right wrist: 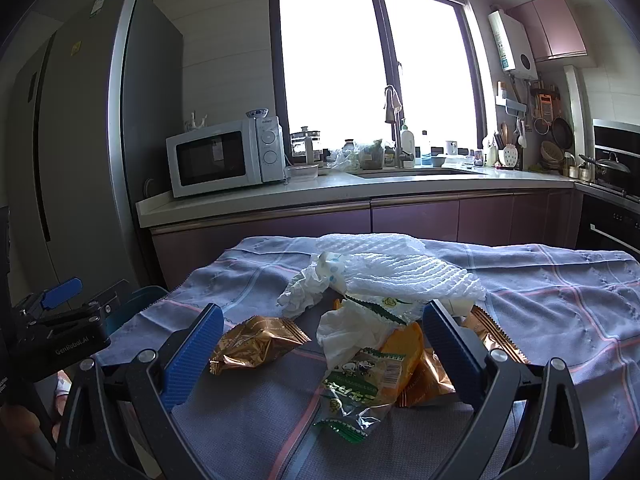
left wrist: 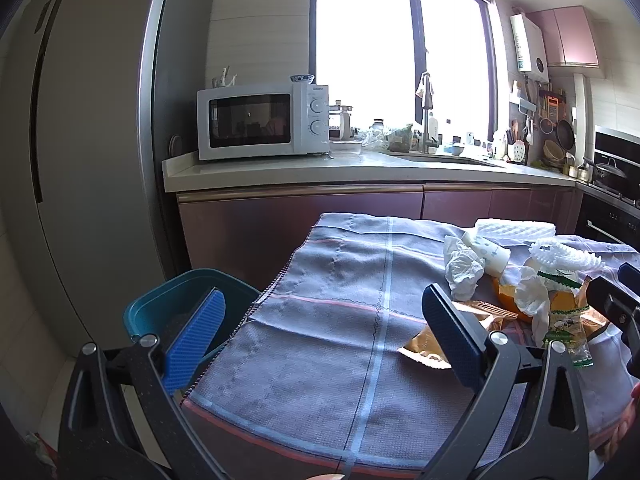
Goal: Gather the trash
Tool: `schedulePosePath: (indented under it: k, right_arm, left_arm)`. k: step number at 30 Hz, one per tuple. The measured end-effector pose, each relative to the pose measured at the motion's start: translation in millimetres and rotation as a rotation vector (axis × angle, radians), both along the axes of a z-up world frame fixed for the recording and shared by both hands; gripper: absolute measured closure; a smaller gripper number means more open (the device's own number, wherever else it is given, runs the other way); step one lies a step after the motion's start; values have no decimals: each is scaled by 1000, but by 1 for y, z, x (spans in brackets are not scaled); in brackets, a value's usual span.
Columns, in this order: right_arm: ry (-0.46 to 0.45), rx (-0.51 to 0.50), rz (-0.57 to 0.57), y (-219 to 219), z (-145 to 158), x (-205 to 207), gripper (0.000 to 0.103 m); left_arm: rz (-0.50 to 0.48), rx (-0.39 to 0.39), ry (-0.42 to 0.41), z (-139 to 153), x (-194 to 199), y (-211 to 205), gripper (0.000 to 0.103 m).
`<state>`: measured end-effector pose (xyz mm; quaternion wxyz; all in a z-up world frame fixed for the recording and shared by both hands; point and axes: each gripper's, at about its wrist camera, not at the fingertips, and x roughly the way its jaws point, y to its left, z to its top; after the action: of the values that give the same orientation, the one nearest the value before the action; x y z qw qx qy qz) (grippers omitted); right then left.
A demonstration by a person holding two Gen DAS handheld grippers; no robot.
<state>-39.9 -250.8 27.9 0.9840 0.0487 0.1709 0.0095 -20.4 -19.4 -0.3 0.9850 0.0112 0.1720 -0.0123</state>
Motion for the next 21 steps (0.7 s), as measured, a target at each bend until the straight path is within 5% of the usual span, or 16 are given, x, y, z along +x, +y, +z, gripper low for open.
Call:
schedulePosePath:
  k: [13, 21]
  right_arm:
    - [12, 21, 4, -12, -1, 0, 7]
    - [67, 36, -55, -41, -10, 1, 7]
  left_arm:
    - [-39, 1, 27, -3, 8, -6, 6]
    - [-161, -21, 100, -7, 25, -25, 6]
